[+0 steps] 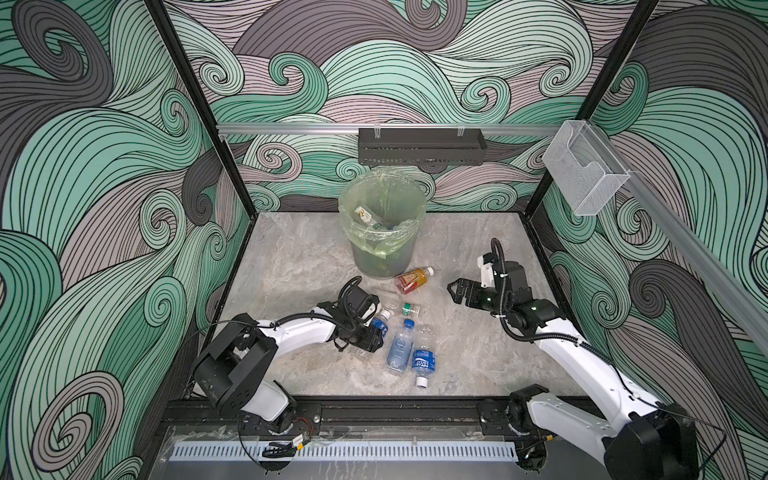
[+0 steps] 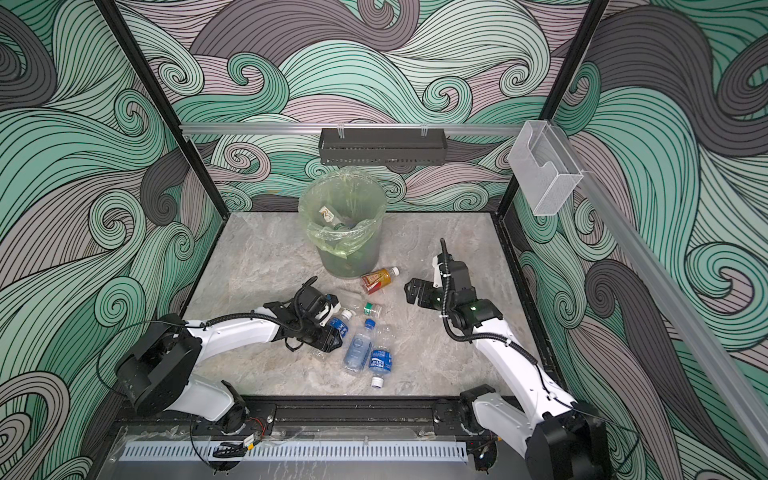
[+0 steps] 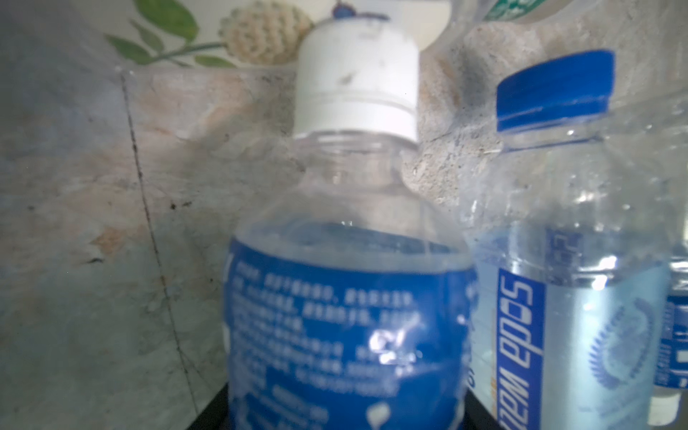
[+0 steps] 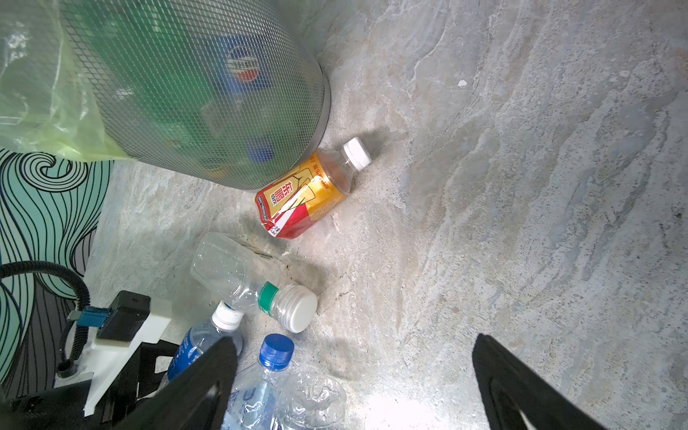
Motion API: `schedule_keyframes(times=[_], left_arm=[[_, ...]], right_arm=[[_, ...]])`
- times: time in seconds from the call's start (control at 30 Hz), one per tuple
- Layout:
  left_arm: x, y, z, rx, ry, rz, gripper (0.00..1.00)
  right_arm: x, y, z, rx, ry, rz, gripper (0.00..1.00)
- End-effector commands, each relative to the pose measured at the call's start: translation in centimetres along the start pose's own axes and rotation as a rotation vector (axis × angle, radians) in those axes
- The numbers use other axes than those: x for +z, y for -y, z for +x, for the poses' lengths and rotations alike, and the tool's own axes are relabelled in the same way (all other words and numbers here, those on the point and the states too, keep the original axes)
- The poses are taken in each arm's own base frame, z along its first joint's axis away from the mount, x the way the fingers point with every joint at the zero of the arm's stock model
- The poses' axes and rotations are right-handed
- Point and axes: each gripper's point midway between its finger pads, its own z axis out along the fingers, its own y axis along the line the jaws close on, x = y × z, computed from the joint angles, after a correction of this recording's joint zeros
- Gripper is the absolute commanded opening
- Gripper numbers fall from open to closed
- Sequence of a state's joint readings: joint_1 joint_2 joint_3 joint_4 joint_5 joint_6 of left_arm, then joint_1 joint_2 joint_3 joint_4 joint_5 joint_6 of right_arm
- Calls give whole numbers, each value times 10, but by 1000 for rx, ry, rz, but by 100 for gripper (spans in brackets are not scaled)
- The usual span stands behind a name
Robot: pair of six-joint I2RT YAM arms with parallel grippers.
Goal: Throw the plastic bottles in the bin
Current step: 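Lift the blue-label bottle with left gripper, carry over bin, release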
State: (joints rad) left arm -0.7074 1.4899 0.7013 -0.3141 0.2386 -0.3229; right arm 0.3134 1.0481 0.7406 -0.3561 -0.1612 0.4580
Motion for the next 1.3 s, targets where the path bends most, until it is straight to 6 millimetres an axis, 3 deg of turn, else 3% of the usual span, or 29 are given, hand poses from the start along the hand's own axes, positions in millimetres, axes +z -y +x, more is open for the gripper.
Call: schedule_keyframes(times=[0.0, 0.47, 0.67, 1.0, 1.27], left_arm=[[9, -11, 21, -13, -68, -40, 59], [-14, -15, 14, -26, -24, -97, 50], [-50, -10, -6, -30, 95, -122, 50], [-132, -53, -32, -133, 333, -388, 52], [-198, -54, -77, -181, 572, -323, 53]], right_arm=[[-3, 5, -1, 24, 18, 16, 99], [2, 8, 4, 36, 3, 23, 99], [6, 9, 6, 33, -7, 26, 99], [14, 8, 11, 32, -40, 11, 99], [14, 7, 11, 12, -55, 9, 99]])
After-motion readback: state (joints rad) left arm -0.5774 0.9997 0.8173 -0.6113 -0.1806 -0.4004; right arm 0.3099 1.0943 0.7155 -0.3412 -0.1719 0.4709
